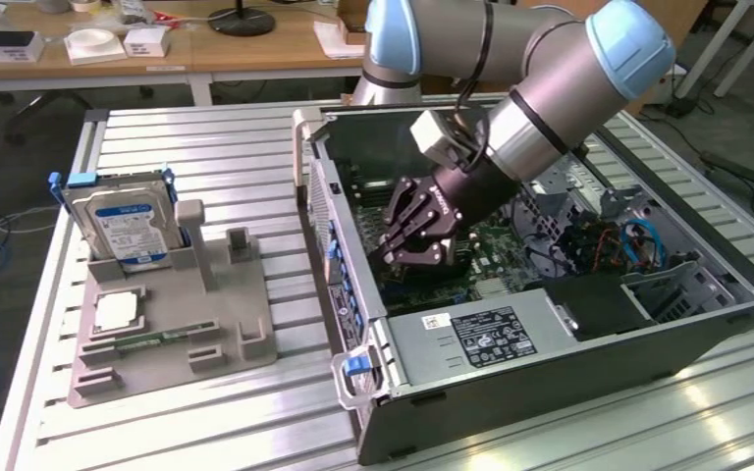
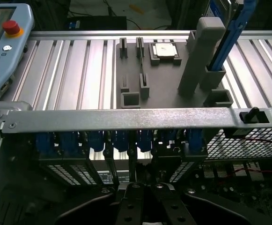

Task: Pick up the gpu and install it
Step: 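Press down on the gpu until it lock into place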

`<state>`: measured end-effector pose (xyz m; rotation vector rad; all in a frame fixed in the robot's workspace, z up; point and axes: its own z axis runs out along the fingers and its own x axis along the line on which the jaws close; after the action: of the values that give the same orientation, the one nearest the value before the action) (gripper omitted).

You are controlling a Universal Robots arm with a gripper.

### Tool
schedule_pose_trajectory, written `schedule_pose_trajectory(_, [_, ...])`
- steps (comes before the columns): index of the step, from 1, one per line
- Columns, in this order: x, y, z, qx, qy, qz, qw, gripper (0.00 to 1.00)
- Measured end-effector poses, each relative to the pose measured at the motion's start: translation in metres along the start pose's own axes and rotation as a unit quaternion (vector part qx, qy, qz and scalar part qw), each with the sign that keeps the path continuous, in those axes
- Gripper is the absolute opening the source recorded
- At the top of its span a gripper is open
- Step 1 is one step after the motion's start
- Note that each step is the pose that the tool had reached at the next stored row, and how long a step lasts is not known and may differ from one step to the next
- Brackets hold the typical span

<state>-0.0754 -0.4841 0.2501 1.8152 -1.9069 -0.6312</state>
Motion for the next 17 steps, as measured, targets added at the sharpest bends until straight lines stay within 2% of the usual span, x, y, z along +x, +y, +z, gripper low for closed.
schedule_pose_trajectory(8, [-0.0002, 0.0011, 0.0015, 0.0001, -0.0001, 0.000, 1.0000, 0.10])
schedule_pose_trajectory(17, [-0.0051, 0.0006, 0.0028, 0.0000, 0.0000, 0.000, 1.0000, 0.10])
